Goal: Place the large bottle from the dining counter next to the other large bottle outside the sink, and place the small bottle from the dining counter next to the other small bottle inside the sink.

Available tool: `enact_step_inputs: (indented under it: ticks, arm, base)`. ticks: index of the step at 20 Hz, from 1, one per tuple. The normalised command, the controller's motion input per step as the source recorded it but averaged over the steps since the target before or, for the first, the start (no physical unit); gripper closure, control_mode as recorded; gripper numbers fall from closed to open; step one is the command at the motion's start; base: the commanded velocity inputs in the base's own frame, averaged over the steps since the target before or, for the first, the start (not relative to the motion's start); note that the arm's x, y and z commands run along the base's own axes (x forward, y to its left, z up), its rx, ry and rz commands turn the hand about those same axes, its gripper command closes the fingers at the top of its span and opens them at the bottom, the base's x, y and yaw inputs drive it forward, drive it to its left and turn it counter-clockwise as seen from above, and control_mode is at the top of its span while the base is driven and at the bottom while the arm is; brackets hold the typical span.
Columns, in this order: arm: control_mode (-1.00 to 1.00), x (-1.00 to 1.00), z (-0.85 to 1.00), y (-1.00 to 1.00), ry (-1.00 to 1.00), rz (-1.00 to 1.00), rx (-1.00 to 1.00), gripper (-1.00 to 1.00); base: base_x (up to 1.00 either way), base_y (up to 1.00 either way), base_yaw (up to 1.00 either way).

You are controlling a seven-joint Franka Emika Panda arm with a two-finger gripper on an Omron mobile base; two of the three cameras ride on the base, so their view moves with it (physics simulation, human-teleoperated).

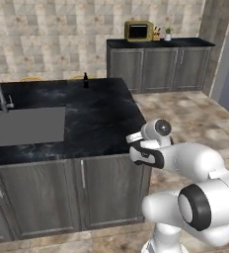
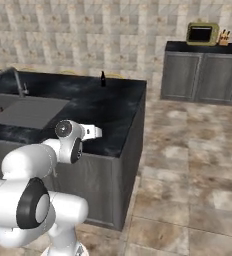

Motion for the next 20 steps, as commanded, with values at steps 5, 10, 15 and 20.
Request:
enact_step_inputs:
  ticks: [5,10,15,20]
  arm:
    - [1.00,0.00,0.00,0.00,0.00,0.00,0.00,-1.00]
    - [1.00,0.00,0.00,0.00,0.00,0.00,0.00,-1.00]
    - [1.00,0.00,0.00,0.00,0.00,0.00,0.00,-1.00]
    - [1.00,0.00,0.00,0.00,0.00,0.00,0.00,-1.00]
  base:
    - [0.22,-1.00,0.00]
    - [0.57,-1.00,0.05]
    - [0.93,-1.00,0.24]
    - [0.96,-0.97,0.37]
